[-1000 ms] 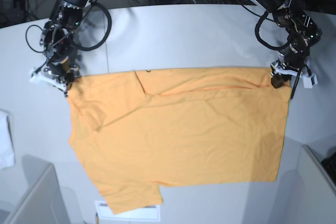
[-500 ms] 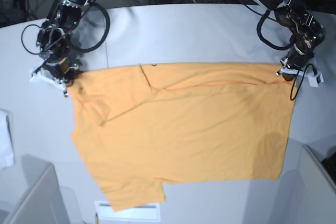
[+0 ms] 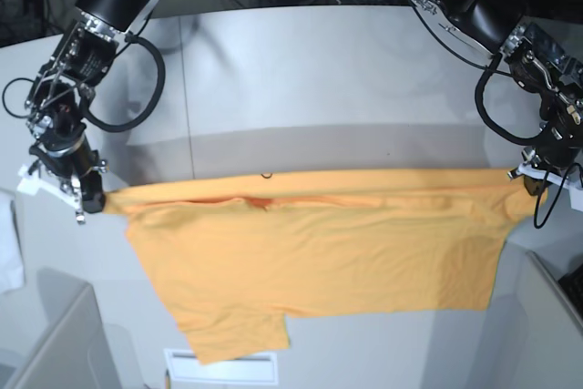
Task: Fold the T-shirt properly
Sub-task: 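Pull the shoulder edge further toward the robot base with both grippers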
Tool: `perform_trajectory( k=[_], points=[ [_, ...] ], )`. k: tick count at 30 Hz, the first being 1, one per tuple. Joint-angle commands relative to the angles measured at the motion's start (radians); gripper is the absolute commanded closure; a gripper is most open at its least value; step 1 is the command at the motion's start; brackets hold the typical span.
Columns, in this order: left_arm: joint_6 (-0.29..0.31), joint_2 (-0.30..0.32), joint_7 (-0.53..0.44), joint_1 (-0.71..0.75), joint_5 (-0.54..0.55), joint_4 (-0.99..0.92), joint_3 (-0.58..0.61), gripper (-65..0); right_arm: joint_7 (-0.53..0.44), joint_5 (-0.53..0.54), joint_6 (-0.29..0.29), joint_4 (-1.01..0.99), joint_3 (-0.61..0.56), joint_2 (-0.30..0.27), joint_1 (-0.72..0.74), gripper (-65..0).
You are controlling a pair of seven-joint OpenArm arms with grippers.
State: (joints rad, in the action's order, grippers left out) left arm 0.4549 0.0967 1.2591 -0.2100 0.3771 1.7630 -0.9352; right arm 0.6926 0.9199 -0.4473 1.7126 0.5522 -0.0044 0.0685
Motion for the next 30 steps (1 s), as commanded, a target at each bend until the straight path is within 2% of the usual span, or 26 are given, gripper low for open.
perform_trajectory(
  k=[1,3,9,14,18,20,22,27,30],
  points=[
    [-0.002,0.013,-0.005,-0.015,0.004,0.036,0.0,0.0,-0.02,0.026,0.005,0.019,0.01,-0.012,0.007,0.0],
    [-0.002,0.013,0.009,0.005,0.003,0.064,-0.005,0.0,-0.018,0.043,0.005,0.023,0.01,-0.015,-0.037,0.0],
    [0.005,0.015,0.018,0.191,0.007,0.117,-0.006,0.0,0.025,0.043,0.005,0.112,0.006,-0.012,-0.192,0.0],
    [0.006,0.015,0.012,0.303,0.007,0.082,-0.008,0.0,-0.027,0.037,0.009,0.039,0.004,-0.016,-0.307,0.0],
    [0.006,0.01,-0.065,0.416,0.007,0.067,0.0,0.0,-0.096,0.037,0.012,0.019,0.002,-0.016,-0.416,0.0],
    [0.008,0.01,-0.098,0.45,0.007,0.053,0.002,0.0,-0.127,0.037,0.035,0.019,0.002,-0.016,-0.45,0.0],
    [0.008,0.01,-0.104,0.465,0.007,0.035,0.0,0.0,-0.133,0.037,0.06,0.02,0.004,-0.016,-0.476,0.0],
    [0.008,0.016,-0.106,0.518,0.007,0.015,-0.006,0.0,-0.136,0.037,0.069,0.033,0.002,-0.012,-0.53,0.0],
    [0.049,0.013,-0.108,0.542,0.007,0.016,-0.008,0.0,-0.136,0.037,0.069,0.042,0.002,-0.01,-0.548,0.0]
  ],
)
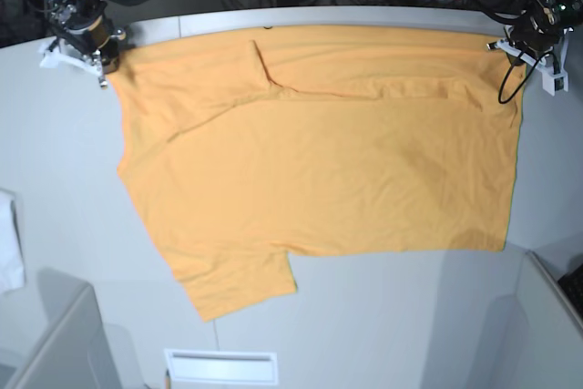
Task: Fold the T-shirt properly
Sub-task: 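Pull the shoulder edge further toward the robot base with both grippers, then open both grippers and release the shoulder edge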
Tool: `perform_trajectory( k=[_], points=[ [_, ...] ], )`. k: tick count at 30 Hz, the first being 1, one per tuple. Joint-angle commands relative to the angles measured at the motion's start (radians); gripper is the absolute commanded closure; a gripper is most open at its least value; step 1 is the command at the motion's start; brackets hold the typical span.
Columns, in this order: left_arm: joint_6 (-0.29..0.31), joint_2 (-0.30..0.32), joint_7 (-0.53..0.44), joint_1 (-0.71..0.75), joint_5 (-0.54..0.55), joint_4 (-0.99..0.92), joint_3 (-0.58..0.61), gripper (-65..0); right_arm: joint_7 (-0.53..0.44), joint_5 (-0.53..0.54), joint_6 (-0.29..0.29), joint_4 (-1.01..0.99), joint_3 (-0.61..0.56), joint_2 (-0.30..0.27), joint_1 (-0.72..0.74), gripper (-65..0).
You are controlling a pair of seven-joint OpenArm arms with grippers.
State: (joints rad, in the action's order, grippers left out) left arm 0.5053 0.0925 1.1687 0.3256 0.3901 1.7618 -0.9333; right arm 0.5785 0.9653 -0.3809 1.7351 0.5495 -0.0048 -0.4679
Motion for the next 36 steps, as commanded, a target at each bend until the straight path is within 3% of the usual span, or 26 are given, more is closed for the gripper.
perform_trajectory(
  k=[1,31,32,35,36],
  points=[
    [0.016,0.017,-0.019,0.014,-0.007,0.01,-0.01,0.0,-0.024,-0.007,0.003,0.03,0.005,-0.01,-0.021,0.0],
    [0.028,0.017,-0.019,0.023,-0.015,-0.052,-0.011,0.0,-0.018,-0.004,0.001,0.096,0.007,-0.01,-0.087,0.0],
    [0.028,0.017,-0.019,0.023,-0.015,-0.052,-0.011,0.0,-0.018,-0.004,0.001,0.099,0.008,-0.01,-0.088,-1.7],
    [0.028,0.017,-0.019,0.023,-0.015,-0.053,-0.013,0.0,-0.018,-0.004,0.001,0.122,0.013,-0.01,-0.091,-21.6],
    [0.028,0.017,-0.019,0.023,-0.015,-0.053,-0.014,-0.7,-0.019,-0.004,0.001,0.128,0.013,-0.01,-0.091,-25.1]
  ],
)
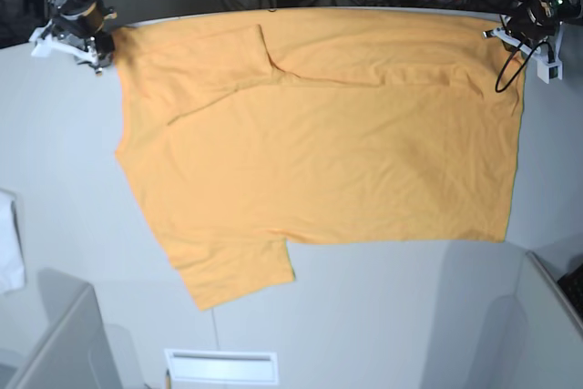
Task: Fold the T-shirt properly
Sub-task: 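Open both grippers and release the shoulder edge, then move the right gripper down to the hem corner and grasp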
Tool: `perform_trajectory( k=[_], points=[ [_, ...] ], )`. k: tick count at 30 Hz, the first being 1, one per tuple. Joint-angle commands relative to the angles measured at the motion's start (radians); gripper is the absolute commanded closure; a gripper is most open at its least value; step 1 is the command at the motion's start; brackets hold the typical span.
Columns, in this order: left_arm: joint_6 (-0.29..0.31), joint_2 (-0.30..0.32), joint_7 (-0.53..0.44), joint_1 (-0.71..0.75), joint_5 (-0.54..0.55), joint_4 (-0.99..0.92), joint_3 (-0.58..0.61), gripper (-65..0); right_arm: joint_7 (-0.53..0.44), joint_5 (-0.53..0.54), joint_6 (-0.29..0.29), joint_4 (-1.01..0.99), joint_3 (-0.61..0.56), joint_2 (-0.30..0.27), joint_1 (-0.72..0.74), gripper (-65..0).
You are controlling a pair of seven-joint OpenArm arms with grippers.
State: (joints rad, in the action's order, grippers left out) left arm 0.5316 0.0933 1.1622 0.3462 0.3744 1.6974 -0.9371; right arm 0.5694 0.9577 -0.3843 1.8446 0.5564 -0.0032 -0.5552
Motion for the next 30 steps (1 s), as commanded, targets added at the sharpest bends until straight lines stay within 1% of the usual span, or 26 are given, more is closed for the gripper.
perform_trajectory(
  k=[1,2,3,6,7,8,10,12,14,17,18,20,23,24,27,30],
  points=[
    [0.002,0.016,-0.012,0.003,0.001,0.01,-0.015,-8.6,-0.012,0.004,0.0,0.025,0.006,-0.011,-0.004,-26.0],
    [0.002,0.015,-0.012,0.003,0.001,0.01,-0.036,-17.3,-0.012,0.004,0.0,0.025,0.007,-0.011,-0.004,-25.2],
    [0.002,0.015,-0.012,0.001,0.001,0.01,-0.059,-23.9,-0.012,0.004,0.0,0.027,0.007,-0.011,-0.004,-24.8],
    [0.002,0.015,-0.012,-0.008,0.001,0.017,-0.116,-39.8,-0.016,0.004,-0.002,0.031,0.007,-0.011,-0.004,-24.6],
    [0.002,0.02,-0.012,-0.009,0.002,0.02,-0.135,-43.6,-0.018,0.004,-0.002,0.031,0.007,-0.011,0.001,-24.8],
    [0.002,0.021,-0.012,-0.011,0.005,0.023,-0.15,-46.1,-0.018,0.002,-0.002,0.031,0.007,-0.013,0.002,-24.6],
    [0.002,0.026,-0.012,-0.023,0.007,0.036,-0.181,-48.2,-0.024,-0.001,-0.002,0.05,0.009,-0.019,0.017,-24.5],
    [0.003,0.041,-0.012,-0.04,0.001,0.073,-0.218,-47.2,-0.042,-0.001,-0.002,0.066,0.006,-0.022,0.031,-24.5],
    [0.005,0.047,-0.012,-0.048,0.008,0.122,-0.224,-45.1,-0.039,-0.001,0.002,0.073,-0.002,-0.057,0.073,-24.5],
    [0.005,0.055,-0.012,-0.077,0.007,0.204,-0.219,-39.8,-0.01,-0.001,0.005,0.062,-0.019,-0.103,0.166,-24.8],
    [0.005,0.055,-0.012,-0.092,-0.001,0.224,-0.199,-38.0,0.007,-0.003,0.005,0.046,-0.037,-0.12,0.202,-24.8],
    [0.003,0.069,-0.012,-0.112,-0.001,0.24,-0.139,-34.7,0.033,-0.003,0.006,-0.006,-0.085,-0.172,0.284,-24.9],
    [0.002,0.089,-0.012,-0.134,-0.001,0.241,-0.027,-30.3,0.044,-0.003,0.008,-0.142,-0.161,-0.235,0.403,-24.9],
    [0.002,0.093,-0.012,-0.14,-0.001,0.24,0.003,-28.8,0.041,-0.003,0.018,-0.181,-0.184,-0.251,0.432,-24.9],
    [0.002,0.096,-0.012,-0.151,-0.001,0.243,0.066,-23.0,0.041,-0.003,0.087,-0.279,-0.227,-0.288,0.515,-24.8],
    [0.0,0.098,-0.012,-0.164,-0.001,0.243,0.099,-13.8,0.044,-0.003,0.137,-0.379,-0.264,-0.314,0.608,-24.9]
  ],
)
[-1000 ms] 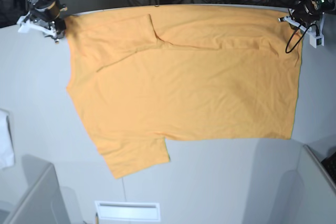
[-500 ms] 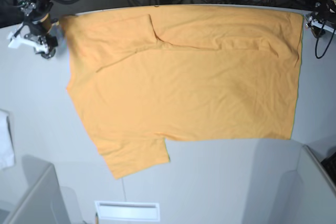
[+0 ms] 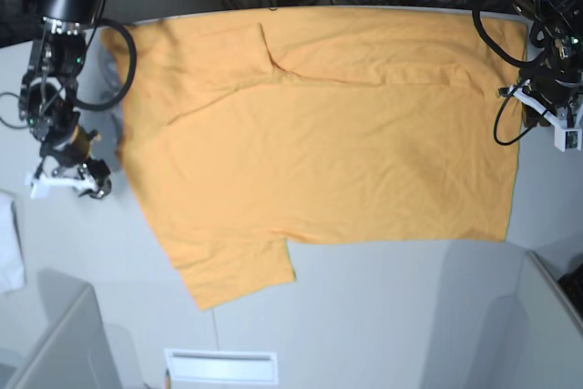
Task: Fold the T-shirt properly
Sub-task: 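Move the right gripper down to the hem corner and grasp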
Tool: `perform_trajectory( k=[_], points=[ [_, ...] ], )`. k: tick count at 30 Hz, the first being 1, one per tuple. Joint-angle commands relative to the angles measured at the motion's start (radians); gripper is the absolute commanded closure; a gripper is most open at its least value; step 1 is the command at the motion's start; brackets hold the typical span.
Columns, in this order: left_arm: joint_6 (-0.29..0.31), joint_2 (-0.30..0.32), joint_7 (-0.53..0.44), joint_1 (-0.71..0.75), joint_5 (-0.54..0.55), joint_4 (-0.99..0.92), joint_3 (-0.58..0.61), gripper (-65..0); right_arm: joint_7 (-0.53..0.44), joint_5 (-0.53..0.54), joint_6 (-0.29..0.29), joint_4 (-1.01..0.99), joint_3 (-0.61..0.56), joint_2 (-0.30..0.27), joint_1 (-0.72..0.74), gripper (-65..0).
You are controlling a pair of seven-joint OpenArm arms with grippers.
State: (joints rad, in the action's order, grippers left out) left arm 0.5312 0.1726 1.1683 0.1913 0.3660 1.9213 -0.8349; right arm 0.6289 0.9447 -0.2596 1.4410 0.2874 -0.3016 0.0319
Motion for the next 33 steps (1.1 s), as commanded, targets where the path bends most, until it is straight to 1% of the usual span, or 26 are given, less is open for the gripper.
perform_trajectory(
  k=[1,3,5,6,10,12,14,17,18,19,21,23,25,28,33],
  points=[
    [0.0,0.018,-0.015,-0.02,0.008,0.019,0.004,-10.4,-0.016,0.01,0.026,-0.023,-0.015,-0.034,0.061,-24.9],
    [0.0,0.018,-0.015,-0.036,0.008,0.017,0.013,-4.4,-0.019,0.01,0.056,-0.141,-0.07,-0.064,0.156,-25.1],
    [0.0,0.018,-0.015,-0.04,0.008,0.022,0.013,-0.7,-0.019,0.01,0.093,-0.253,-0.122,-0.089,0.24,-25.2],
    [0.0,0.018,-0.015,-0.04,0.008,0.017,0.012,0.0,-0.02,0.01,0.11,-0.308,-0.144,-0.098,0.276,-25.2],
    [0.0,0.02,-0.014,-0.011,0.008,0.014,0.002,0.0,-0.024,0.01,0.201,-0.52,-0.224,-0.109,0.414,-29.3],
    [0.0,0.02,-0.014,-0.005,0.008,0.019,0.002,0.0,-0.067,0.01,0.23,-0.613,-0.276,-0.109,0.483,-30.0],
    [0.0,0.02,-0.014,-0.008,0.008,0.017,0.002,0.0,-0.123,0.01,0.25,-0.71,-0.356,-0.112,0.546,-30.5],
    [0.0,0.02,-0.014,-0.008,0.008,0.016,0.002,0.0,-0.174,0.01,0.3,-0.874,-0.477,-0.103,0.649,-36.5],
    [0.0,0.02,-0.014,-0.003,0.008,0.016,0.002,0.0,-0.185,0.012,0.329,-0.939,-0.514,-0.095,0.684,-38.6],
    [0.0,0.02,-0.014,0.0,0.008,0.016,0.002,0.0,-0.2,0.012,0.363,-1.003,-0.541,-0.074,0.713,-39.6],
    [0.0,0.02,-0.014,0.0,0.006,0.016,0.002,0.0,-0.245,0.012,0.435,-1.109,-0.572,-0.046,0.759,-39.8],
    [0.0,0.02,-0.014,0.0,0.006,0.016,0.002,0.0,-0.297,0.012,0.489,-1.192,-0.594,-0.028,0.787,-39.8],
    [0.0,0.02,-0.014,0.0,0.006,0.014,0.002,0.0,-0.317,0.012,0.512,-1.232,-0.633,-0.011,0.804,-39.8],
    [0.0,0.02,-0.014,-0.002,0.006,0.014,0.002,0.0,-0.32,0.012,0.521,-1.236,-0.702,0.02,0.808,-39.8],
    [-0.001,0.02,-0.014,-0.009,0.006,0.014,0.002,0.0,-0.314,0.013,0.521,-1.236,-0.726,0.052,0.805,-39.6]
  ],
)
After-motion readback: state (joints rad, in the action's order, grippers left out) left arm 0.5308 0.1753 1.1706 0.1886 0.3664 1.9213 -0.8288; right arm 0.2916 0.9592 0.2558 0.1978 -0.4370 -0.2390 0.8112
